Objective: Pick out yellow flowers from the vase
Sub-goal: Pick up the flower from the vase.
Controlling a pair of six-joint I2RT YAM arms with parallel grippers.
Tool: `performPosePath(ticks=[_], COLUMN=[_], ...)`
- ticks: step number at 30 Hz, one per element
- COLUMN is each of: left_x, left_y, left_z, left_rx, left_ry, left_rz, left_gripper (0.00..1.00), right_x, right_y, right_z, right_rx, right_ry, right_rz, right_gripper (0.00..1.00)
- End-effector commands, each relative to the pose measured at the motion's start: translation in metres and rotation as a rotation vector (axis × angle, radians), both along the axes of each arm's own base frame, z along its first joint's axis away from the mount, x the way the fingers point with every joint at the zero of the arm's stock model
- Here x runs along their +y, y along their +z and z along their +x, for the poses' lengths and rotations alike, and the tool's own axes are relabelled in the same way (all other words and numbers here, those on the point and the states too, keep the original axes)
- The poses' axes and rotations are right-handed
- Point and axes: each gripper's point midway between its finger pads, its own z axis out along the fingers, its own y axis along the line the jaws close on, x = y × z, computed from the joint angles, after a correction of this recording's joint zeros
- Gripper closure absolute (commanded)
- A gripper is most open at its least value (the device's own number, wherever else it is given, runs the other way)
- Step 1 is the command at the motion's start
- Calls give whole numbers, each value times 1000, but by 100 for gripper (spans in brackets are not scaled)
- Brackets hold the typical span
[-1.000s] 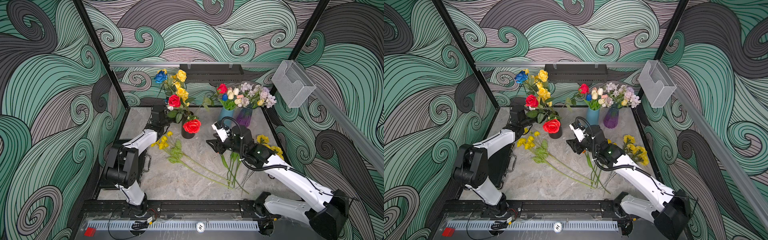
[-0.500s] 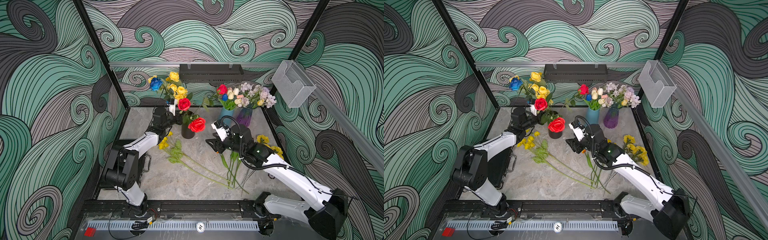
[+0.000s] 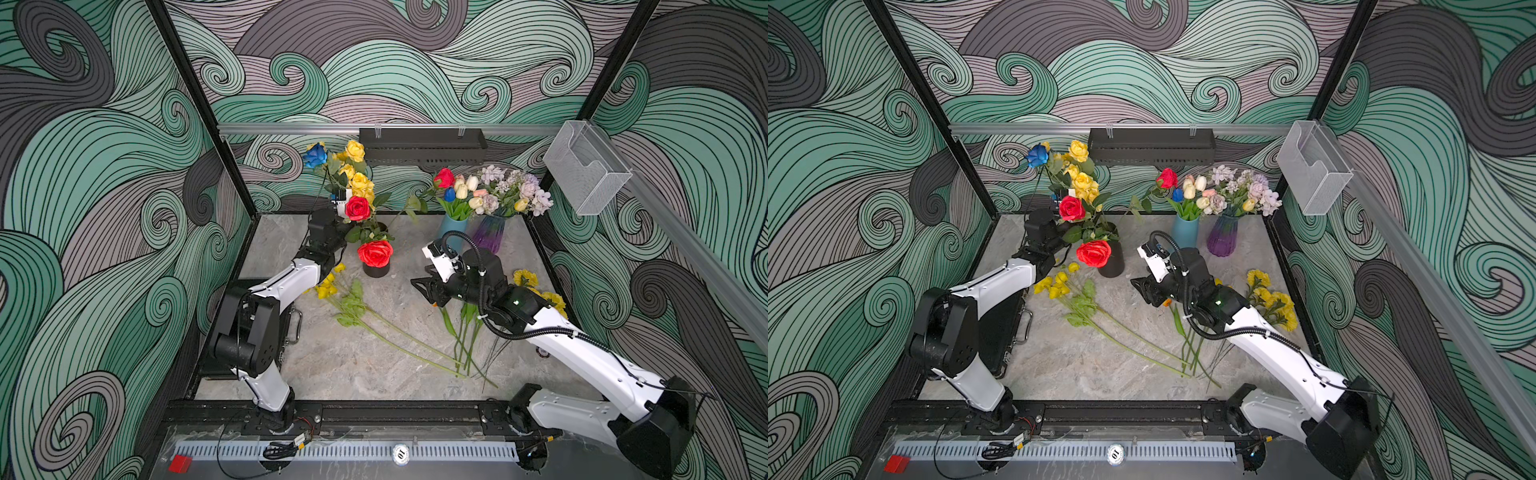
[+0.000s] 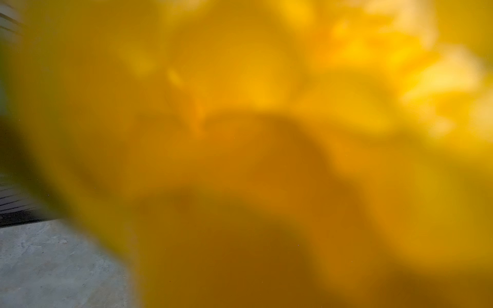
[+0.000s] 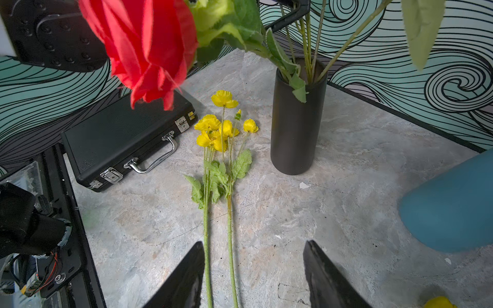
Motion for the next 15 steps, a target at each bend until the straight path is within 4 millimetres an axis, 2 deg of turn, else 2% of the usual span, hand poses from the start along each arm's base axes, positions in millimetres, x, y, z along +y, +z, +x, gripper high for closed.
performPosePath(ticks=[1,4,7,15], left_x=[4,7,8,-1], left_y=[9,6,5,25], left_z=[12,16,17,-4], left_rx=[-1,22,34,9], left_ry=[64,92,109,50], left_rz=[-17,-21,-26,-8], left_gripper=[82,82,87,96], right_x=[3,3,2,2], right_y=[10,10,10,8], right_z=[2,1,1,1], right_rx=[-15,-16,-15,-16], right_ry=[7,10,7,8], right_rz=[26,26,28,31], right_gripper=[41,41,41,41])
